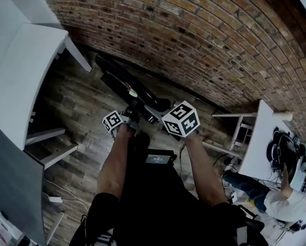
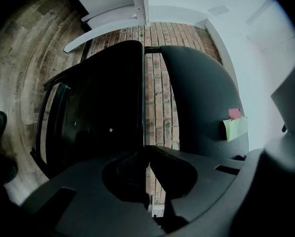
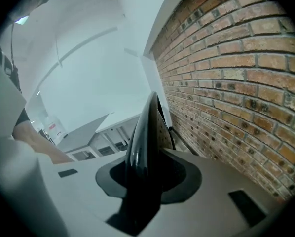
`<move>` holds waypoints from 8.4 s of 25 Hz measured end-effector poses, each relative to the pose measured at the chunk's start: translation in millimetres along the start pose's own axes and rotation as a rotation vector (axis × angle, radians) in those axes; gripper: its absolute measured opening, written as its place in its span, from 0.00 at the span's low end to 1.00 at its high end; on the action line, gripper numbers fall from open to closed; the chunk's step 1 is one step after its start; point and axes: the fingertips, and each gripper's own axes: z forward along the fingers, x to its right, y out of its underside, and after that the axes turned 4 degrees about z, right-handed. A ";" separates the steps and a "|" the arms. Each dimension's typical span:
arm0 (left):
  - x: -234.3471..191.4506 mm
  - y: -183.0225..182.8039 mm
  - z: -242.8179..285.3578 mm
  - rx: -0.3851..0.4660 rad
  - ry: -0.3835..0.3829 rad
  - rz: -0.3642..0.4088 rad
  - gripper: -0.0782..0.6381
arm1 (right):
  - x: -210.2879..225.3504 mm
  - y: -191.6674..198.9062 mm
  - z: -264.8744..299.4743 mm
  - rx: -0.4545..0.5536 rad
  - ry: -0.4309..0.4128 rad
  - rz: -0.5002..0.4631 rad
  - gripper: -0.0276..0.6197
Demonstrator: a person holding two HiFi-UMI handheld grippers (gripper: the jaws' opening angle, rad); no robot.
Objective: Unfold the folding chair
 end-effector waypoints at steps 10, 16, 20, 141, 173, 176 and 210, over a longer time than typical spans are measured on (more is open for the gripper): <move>3.3 35.4 -28.3 -0.181 -0.011 0.019 0.14 | -22.4 29.6 -24.6 0.077 0.106 0.146 0.22; 0.3 40.3 -55.7 -0.275 0.005 0.024 0.14 | -55.7 43.0 -21.0 0.103 0.187 0.195 0.22; -2.4 45.0 -83.6 -0.347 0.014 0.018 0.14 | -86.3 54.7 -16.3 0.122 0.248 0.235 0.22; -4.3 292.6 -316.0 -0.851 0.032 0.274 0.21 | -271.3 297.6 -185.9 0.551 0.632 0.827 0.28; -129.7 144.5 -352.8 -0.727 -0.378 0.596 0.42 | -207.7 423.6 -226.9 0.726 0.639 0.952 0.16; -139.6 134.4 -350.8 -0.735 -0.370 0.597 0.42 | -202.3 441.0 -228.7 0.753 0.643 0.969 0.16; -182.8 47.9 -353.0 -0.651 -0.567 1.049 0.56 | -187.8 507.2 -202.4 0.889 0.563 1.057 0.14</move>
